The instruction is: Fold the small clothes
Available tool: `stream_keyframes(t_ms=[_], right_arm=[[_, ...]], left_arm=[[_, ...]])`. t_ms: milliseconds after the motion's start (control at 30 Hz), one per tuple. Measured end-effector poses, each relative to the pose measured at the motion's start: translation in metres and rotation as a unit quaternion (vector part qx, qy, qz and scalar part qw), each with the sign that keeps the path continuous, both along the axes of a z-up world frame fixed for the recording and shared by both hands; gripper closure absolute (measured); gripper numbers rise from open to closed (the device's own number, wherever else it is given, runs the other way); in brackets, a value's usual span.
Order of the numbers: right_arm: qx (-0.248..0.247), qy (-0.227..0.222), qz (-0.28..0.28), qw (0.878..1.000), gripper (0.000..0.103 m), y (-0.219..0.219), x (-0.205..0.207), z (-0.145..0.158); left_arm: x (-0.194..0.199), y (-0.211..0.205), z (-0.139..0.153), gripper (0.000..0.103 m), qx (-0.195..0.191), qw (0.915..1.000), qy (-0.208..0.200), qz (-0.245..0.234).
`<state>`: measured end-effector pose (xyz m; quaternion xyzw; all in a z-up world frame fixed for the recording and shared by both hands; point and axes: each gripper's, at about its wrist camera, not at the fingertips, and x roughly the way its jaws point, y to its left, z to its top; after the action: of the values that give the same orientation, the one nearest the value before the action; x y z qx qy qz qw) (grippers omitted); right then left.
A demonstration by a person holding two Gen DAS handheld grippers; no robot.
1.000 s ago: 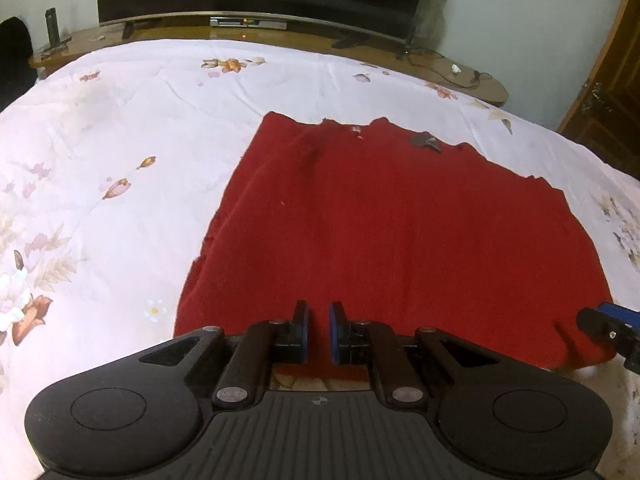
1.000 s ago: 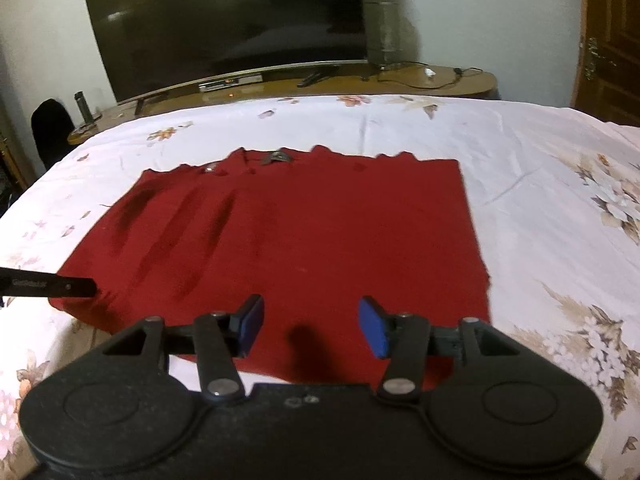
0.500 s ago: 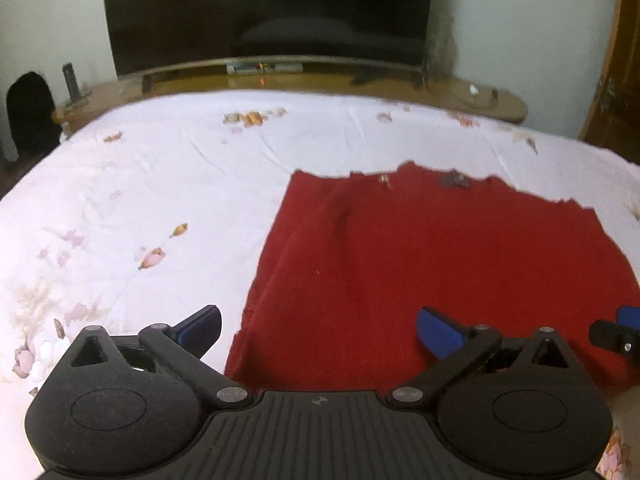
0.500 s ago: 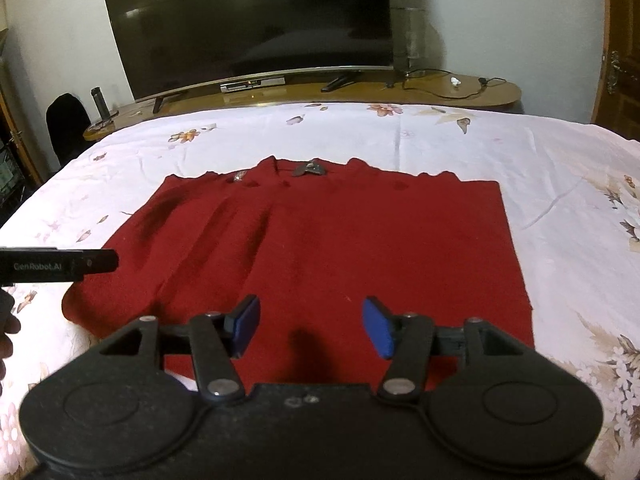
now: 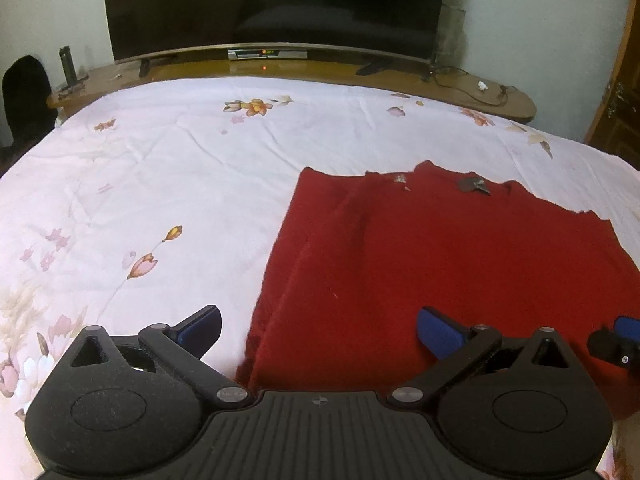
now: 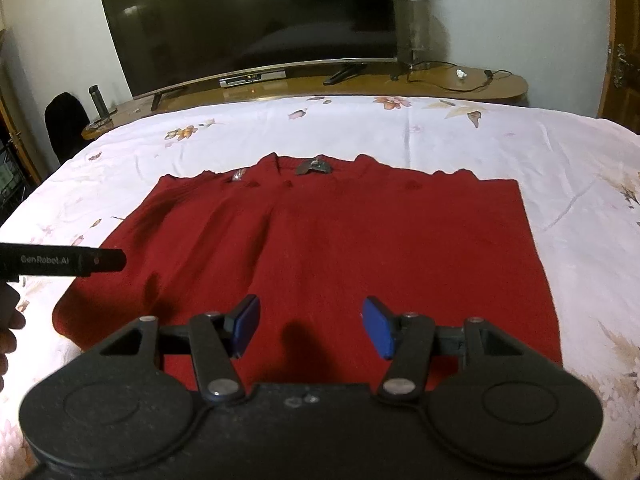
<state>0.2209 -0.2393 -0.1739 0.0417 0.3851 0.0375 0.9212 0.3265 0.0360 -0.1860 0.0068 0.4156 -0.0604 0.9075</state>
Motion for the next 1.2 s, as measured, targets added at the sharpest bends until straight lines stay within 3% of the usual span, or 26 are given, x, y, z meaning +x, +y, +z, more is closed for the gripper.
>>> stream_keyframes(t_ms=[133, 267, 400, 467, 567, 700, 800, 900, 1033, 1200], right_arm=[[-0.009, -0.004, 0.000, 1.000, 0.047, 0.000, 0.013, -0.002], [-0.016, -0.020, -0.009, 1.000, 0.047, -0.004, 0.029, 0.003], [-0.023, -0.025, -0.016, 0.999, 0.051, -0.010, 0.049, 0.002], [-0.012, -0.021, -0.023, 0.999, 0.057, -0.013, 0.059, -0.001], [0.000, -0.017, -0.028, 0.999, 0.059, -0.015, 0.072, -0.005], [-0.049, -0.004, -0.035, 0.998, 0.058, -0.015, 0.082, -0.020], [-0.056, 0.014, -0.053, 0.997, 0.058, -0.030, 0.086, -0.035], [-0.037, 0.008, -0.058, 0.998, 0.057, -0.032, 0.081, -0.024], [0.004, -0.014, -0.041, 0.999, 0.054, -0.021, 0.066, -0.008], [0.022, -0.012, -0.015, 1.000, 0.052, -0.003, 0.054, -0.002]], left_arm=[[0.011, 0.003, -0.002, 0.000, -0.026, 0.9996, 0.005, 0.003], [0.013, -0.008, 0.009, 0.000, -0.027, 0.9990, -0.032, -0.013], [0.021, -0.023, 0.021, 0.000, -0.056, 0.9954, -0.057, -0.053], [0.034, -0.033, 0.016, 0.001, -0.057, 0.9946, -0.050, -0.070], [0.057, -0.042, 0.000, 0.001, -0.046, 0.9960, -0.033, -0.068], [0.078, -0.035, -0.034, 0.001, -0.012, 0.9994, 0.009, -0.031], [0.073, -0.022, -0.039, 0.000, -0.014, 0.9997, 0.001, -0.020], [0.066, -0.011, -0.030, 0.000, -0.037, 0.9992, 0.010, -0.014], [0.052, 0.006, -0.016, 0.000, -0.042, 0.9988, -0.014, -0.023], [0.060, 0.034, -0.029, 0.000, -0.088, 0.9950, 0.040, -0.023]])
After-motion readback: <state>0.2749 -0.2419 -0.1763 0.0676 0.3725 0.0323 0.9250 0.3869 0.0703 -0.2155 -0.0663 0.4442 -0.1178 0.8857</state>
